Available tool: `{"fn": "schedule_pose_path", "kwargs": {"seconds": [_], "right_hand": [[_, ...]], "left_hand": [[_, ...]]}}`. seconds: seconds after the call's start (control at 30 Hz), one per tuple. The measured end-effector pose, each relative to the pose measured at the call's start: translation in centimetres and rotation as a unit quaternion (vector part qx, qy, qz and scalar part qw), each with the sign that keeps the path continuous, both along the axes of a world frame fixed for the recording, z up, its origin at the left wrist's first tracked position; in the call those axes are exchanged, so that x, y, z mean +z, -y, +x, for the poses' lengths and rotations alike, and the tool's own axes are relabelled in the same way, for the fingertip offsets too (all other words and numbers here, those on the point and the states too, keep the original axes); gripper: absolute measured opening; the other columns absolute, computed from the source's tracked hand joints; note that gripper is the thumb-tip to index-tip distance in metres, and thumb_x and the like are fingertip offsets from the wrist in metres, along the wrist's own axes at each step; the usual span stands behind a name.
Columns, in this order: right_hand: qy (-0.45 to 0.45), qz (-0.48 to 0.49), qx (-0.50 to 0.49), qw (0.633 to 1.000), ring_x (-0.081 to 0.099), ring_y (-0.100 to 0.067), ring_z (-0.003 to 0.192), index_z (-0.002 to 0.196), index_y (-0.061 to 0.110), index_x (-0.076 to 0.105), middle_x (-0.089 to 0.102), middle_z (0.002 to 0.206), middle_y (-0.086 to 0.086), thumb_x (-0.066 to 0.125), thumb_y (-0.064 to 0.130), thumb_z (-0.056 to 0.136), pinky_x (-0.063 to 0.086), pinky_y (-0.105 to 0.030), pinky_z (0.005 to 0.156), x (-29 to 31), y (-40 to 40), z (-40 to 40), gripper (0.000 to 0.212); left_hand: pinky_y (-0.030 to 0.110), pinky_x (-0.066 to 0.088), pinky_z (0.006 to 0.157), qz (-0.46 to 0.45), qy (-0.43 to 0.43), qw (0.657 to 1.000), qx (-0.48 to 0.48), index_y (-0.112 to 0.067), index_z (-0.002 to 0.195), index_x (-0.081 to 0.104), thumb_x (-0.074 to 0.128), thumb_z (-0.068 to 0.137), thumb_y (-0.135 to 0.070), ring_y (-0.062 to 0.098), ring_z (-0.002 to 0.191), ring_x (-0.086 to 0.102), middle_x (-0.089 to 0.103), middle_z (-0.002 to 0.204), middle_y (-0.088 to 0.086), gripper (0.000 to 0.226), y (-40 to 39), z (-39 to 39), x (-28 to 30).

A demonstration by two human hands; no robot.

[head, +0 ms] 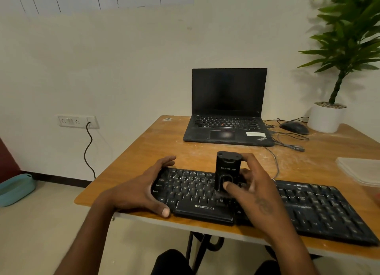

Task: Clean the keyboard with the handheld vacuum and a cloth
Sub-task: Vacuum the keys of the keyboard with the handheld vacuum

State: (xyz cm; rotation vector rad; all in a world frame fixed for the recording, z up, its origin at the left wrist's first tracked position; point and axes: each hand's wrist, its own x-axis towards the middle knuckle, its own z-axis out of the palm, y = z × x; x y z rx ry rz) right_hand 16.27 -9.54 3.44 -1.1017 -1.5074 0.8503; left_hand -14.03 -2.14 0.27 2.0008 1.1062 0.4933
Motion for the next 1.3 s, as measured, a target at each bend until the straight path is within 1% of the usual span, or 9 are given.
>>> {"fn": "schedule_pose_path", "kwargs": {"seconds": [0.1,0.2,0.3,0.47,0.67,0.83,1.03,1.2,1.3], "right_hand": [[0.032,0.005,0.005,0.999,0.068,0.012,0.078,0.121,0.041,0.05,0.06,0.099,0.02,0.068,0.004,0.093,0.06,-0.021,0.062,-0.2,-0.6,-1.7,0.049],[0.054,0.012,0.028,0.998,0.073,-0.006,0.082,0.121,0.046,0.049,0.065,0.108,0.016,0.067,0.011,0.094,0.064,-0.035,0.067,-0.6,-1.7,-4.2,0.049],[0.064,0.015,0.044,0.997,0.07,-0.006,0.086,0.121,0.051,0.046,0.063,0.107,0.017,0.066,0.015,0.094,0.064,-0.034,0.066,-0.7,-2.1,-5.4,0.049],[0.019,-0.012,0.032,0.999,0.071,-0.001,0.087,0.114,0.049,0.051,0.065,0.11,0.012,0.069,0.007,0.091,0.063,-0.03,0.066,-0.8,-1.1,-2.0,0.051],[0.007,0.006,0.021,1.0,0.056,0.029,0.076,0.121,0.034,0.05,0.054,0.1,0.026,0.068,0.0,0.092,0.047,-0.005,0.053,-0.6,-0.2,-0.1,0.048],[0.042,0.008,0.039,0.998,0.07,-0.006,0.089,0.126,0.042,0.048,0.064,0.111,0.015,0.068,0.012,0.093,0.064,-0.037,0.07,-1.0,-2.1,-4.3,0.049],[0.058,0.012,0.089,0.994,0.068,-0.005,0.085,0.128,0.045,0.046,0.066,0.1,0.012,0.067,0.01,0.09,0.06,-0.026,0.067,-0.5,-3.5,-8.1,0.055],[0.034,-0.018,0.066,0.997,0.068,0.003,0.086,0.126,0.044,0.049,0.063,0.109,0.015,0.071,0.012,0.091,0.058,-0.022,0.062,-0.3,-2.9,-4.2,0.052],[0.044,-0.009,0.041,0.998,0.065,0.009,0.082,0.122,0.043,0.05,0.061,0.102,0.021,0.072,0.015,0.091,0.059,-0.024,0.062,-0.5,-2.2,-3.2,0.047]], "left_hand": [[0.01,0.043,0.107,0.008,0.006,1.0,-0.004,-0.064,0.155,0.008,0.098,0.061,-0.041,-0.017,0.138,0.037,0.023,0.161,-0.031,0.132,0.0,0.5,-0.1],[0.024,0.044,0.115,0.007,0.014,1.0,-0.004,-0.063,0.155,0.01,0.098,0.059,-0.046,-0.007,0.143,0.038,0.025,0.162,-0.027,0.131,0.0,0.7,0.0],[0.035,0.043,0.119,0.012,0.021,1.0,-0.003,-0.06,0.157,0.011,0.099,0.062,-0.041,0.0,0.145,0.04,0.029,0.162,-0.022,0.131,0.1,0.7,-0.2],[0.014,0.043,0.109,0.008,0.017,1.0,0.016,-0.063,0.155,0.011,0.1,0.065,-0.033,-0.013,0.139,0.038,0.027,0.161,-0.024,0.13,0.4,0.7,-0.5],[0.013,0.042,0.109,0.014,0.012,1.0,0.017,-0.064,0.155,0.01,0.099,0.059,-0.045,-0.013,0.14,0.037,0.026,0.162,-0.024,0.132,0.4,0.8,-0.2],[0.023,0.044,0.112,0.005,0.003,1.0,0.019,-0.063,0.155,0.009,0.098,0.059,-0.045,-0.005,0.143,0.038,0.028,0.161,-0.023,0.132,0.6,0.8,0.2],[0.018,0.049,0.104,0.002,0.014,1.0,0.021,-0.059,0.152,0.014,0.096,0.073,-0.017,-0.001,0.135,0.052,0.048,0.145,-0.03,0.121,0.8,0.9,0.3],[0.023,0.045,0.113,-0.001,0.005,1.0,0.022,-0.063,0.155,0.008,0.097,0.06,-0.042,-0.005,0.142,0.041,0.03,0.16,-0.023,0.132,0.7,0.5,0.4],[0.026,0.041,0.118,0.004,0.01,1.0,0.023,-0.064,0.156,0.008,0.098,0.059,-0.04,-0.007,0.145,0.036,0.027,0.163,-0.023,0.134,0.6,0.4,0.4]]}}
